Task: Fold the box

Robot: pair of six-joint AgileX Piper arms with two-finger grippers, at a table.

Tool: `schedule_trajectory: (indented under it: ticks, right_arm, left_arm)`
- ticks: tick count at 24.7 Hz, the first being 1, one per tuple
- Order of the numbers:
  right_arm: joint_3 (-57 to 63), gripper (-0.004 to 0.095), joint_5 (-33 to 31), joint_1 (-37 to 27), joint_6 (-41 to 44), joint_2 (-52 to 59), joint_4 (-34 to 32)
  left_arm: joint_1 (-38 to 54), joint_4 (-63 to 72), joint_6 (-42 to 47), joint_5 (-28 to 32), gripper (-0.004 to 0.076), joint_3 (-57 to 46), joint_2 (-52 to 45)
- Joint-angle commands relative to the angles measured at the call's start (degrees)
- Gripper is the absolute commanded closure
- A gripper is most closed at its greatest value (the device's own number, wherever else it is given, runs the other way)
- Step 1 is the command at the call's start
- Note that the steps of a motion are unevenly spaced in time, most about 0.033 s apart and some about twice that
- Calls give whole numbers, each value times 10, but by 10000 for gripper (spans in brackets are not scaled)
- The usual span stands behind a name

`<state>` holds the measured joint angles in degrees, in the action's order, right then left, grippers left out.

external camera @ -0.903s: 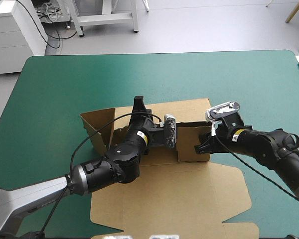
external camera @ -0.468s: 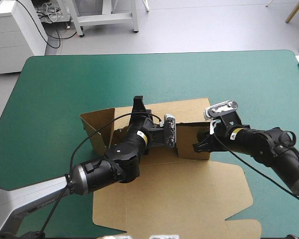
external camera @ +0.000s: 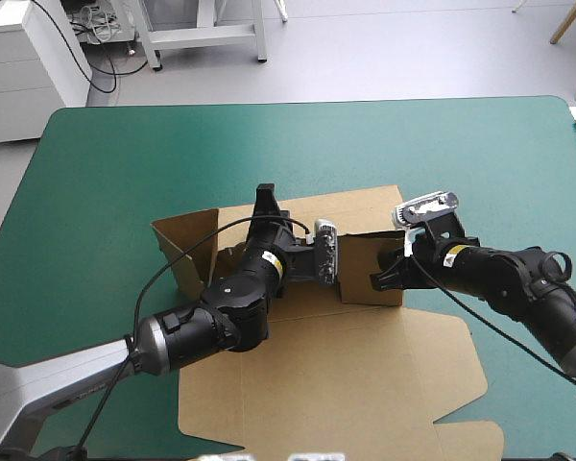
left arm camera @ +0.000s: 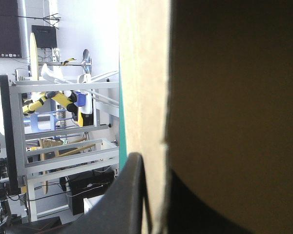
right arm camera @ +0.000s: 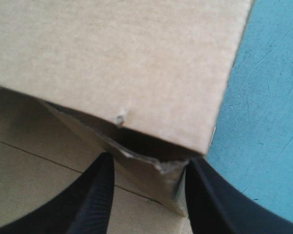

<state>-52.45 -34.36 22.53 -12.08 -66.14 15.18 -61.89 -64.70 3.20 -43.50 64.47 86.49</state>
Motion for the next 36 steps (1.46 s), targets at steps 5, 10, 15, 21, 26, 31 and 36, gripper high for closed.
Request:
schedule_trajectory:
  ticks: [5,10,15,21,26,31,36]
  right_arm:
    - [-19,921,81,0,-1,11,30]
    - [-19,929,81,0,-1,11,29]
    - [-19,929,81,0,-1,11,29]
    - [-19,928,102,0,38,5,12]
    - [-19,928,103,0,86,-35,-32]
    - [-20,928,135,0,87,-45,-30]
    - [-39,928,97,-1,103,-45,-43]
  left_arm:
    - [-10,65,0,45,731,5,-14]
    - [-10,65,0,44,731,5,-14]
    - [-10,65,0,45,731,5,-14]
    - [-16,69,-2,31,676,5,-17]
    - [-54,69,-5,15,344,6,-46]
    - [-87,73,3,-9,281,6,-88]
    - [-149,71,3,-48,294,7,-119]
